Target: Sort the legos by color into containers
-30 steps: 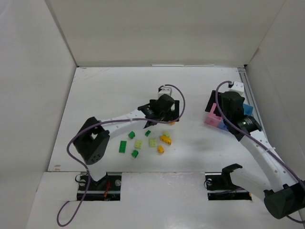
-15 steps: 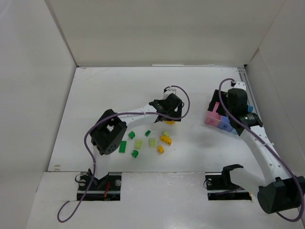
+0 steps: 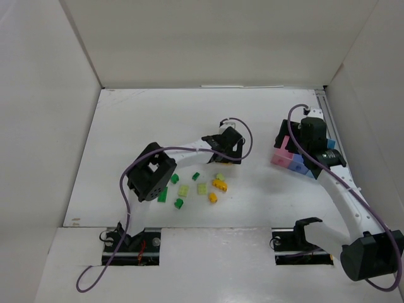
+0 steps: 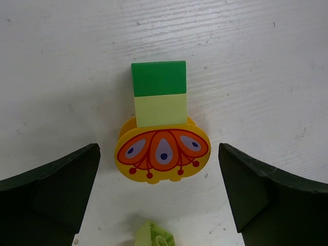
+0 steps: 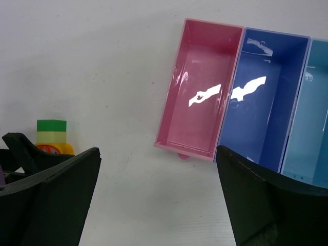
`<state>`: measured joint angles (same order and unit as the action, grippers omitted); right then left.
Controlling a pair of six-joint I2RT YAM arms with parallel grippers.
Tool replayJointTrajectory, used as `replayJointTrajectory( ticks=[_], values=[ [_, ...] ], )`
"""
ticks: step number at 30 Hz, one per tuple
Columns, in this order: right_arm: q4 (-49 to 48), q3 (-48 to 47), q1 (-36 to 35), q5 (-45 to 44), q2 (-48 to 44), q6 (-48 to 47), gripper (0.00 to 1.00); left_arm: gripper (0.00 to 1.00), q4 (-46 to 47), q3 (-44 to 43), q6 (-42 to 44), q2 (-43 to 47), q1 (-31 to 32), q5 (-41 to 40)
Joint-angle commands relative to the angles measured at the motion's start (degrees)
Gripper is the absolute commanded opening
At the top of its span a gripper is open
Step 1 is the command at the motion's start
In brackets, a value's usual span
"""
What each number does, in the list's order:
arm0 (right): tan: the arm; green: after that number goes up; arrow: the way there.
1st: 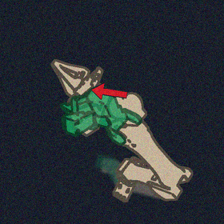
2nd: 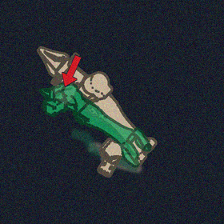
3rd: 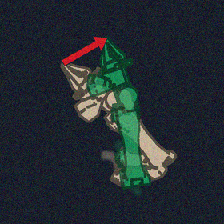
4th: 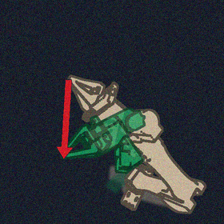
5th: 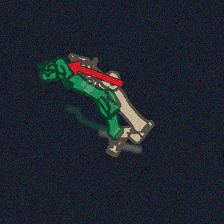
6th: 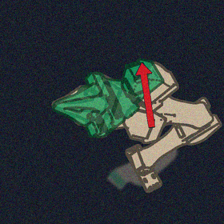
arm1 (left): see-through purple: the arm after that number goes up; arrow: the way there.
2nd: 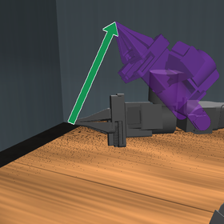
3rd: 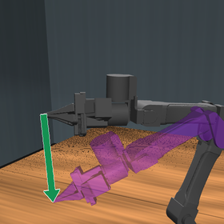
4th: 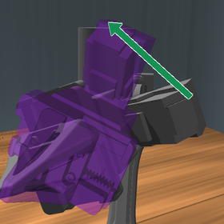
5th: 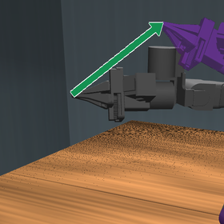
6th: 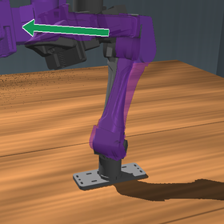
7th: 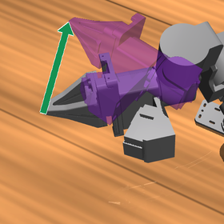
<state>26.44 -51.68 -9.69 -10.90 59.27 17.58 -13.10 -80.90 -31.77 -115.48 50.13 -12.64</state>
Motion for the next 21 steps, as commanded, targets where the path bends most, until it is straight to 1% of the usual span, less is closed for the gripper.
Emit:
replayJointTrajectory(
  ticks=[1,6,8,10,11,12,13,16,17,21],
  values=[
    [-2.88,-0.17,0.73,0.35,-1.17,-0.62,0.98,1.0,0.1,-3.29,0.74,-0.8,-0.03,-1.06],
    [-3.41,-0.17,0.73,0.35,-1.17,-0.62,0.98,1.0,-1.4,-3.91,0.74,-2.9,-0.03,-2.2],
    [-3.41,-0.17,0.73,0.35,-1.17,-0.62,0.98,0.96,-1.4,-3.91,0.74,-2.91,-0.03,-2.91],
    [-3.41,-0.17,0.73,-0.17,-1.17,-0.62,0.98,0.87,-2.01,-4.43,0.74,-2.91,-0.03,-3.53],
    [-3.41,-0.17,0.73,-0.18,-1.17,-0.62,0.98,0.8,-2.01,-4.44,0.74,-2.91,-0.03,-3.53],
    [-3.41,-0.17,0.73,-0.18,-1.17,-0.62,0.98,0.8,-2.54,-5.05,0.74,-2.91,-0.03,-3.53],
    [-3.41,-0.17,0.73,-0.18,-1.17,-0.62,0.98,0.74,-2.54,-5.05,1.27,-2.91,-0.03,-3.53],
    [-2.88,-0.17,0.73,-0.18,-1.17,-0.62,0.98,0.62,-2.54,-4.44,1.27,-2.21,-0.03,-3.53],
    [-2.88,-0.17,0.73,-0.18,-1.17,-0.62,0.98,0.53,-2.54,-3.83,1.79,-2.2,-0.03,-2.92],
    [-2.88,-0.17,0.73,-0.18,-1.17,-0.62,0.98,0.46,-1.93,-3.3,2.93,-0.89,-0.03,-2.91]
  ],
)
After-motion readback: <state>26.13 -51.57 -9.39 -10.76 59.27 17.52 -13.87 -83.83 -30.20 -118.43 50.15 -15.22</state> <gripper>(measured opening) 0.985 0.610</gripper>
